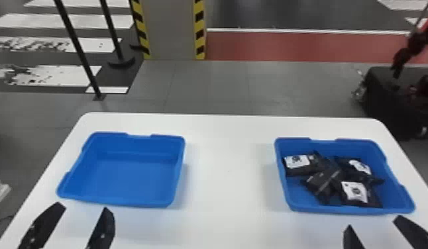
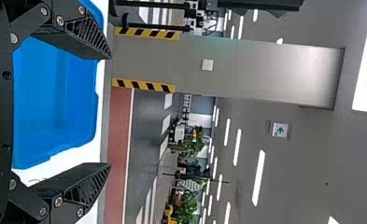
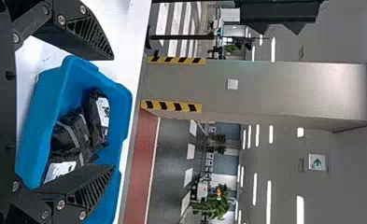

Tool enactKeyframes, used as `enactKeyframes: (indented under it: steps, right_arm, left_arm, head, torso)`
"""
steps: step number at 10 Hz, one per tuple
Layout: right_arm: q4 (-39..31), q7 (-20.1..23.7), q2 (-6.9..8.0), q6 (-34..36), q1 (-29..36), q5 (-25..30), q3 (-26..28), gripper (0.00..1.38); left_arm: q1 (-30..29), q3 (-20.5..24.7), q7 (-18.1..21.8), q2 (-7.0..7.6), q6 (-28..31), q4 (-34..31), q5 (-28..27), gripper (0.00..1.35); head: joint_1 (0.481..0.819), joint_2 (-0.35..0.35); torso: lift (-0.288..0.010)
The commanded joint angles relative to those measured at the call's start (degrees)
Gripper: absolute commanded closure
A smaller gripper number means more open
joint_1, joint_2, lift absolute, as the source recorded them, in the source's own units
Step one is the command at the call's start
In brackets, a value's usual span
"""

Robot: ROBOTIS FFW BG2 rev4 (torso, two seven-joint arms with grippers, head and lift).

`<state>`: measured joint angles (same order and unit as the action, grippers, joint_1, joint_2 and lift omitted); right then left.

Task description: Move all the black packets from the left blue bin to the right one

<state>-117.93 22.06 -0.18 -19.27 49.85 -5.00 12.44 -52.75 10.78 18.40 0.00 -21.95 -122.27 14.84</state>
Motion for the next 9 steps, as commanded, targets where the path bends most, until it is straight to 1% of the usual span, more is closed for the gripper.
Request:
enactKeyframes:
  steps: [1, 3, 7, 9]
  right_arm:
    - [0.01, 0.00, 0.23, 0.00, -0.07, -0.01, -0.05, 0.21]
    - [0.01, 0.00, 0.23, 0.00, -0.21, -0.10, -0.05, 0.21]
    - [0.15, 0.00, 0.23, 0.00, -0.21, -0.80, -0.05, 0.21]
    - [0.15, 0.00, 0.23, 0.14, -0.21, -0.98, -0.05, 0.21]
  left_arm:
    - [0.02, -0.14, 0.06, 0.09, 0.29, 0.00, 0.10, 0.23]
    - [0.02, -0.32, -0.03, 0.09, 1.00, 0.00, 0.28, 0.19]
    - [0.02, -0.84, -0.03, 0.44, 1.56, 0.14, 0.72, 0.18]
    - [0.02, -1.02, 0.06, 0.61, 2.12, 0.14, 1.07, 0.12]
  head:
    - [0.695, 0.026]
    - [0.695, 0.024]
    - [0.695, 0.016]
    - [0.695, 0.011]
  torso:
    - [-0.110]
    - [-0.110]
    - [-0.110]
    - [-0.110]
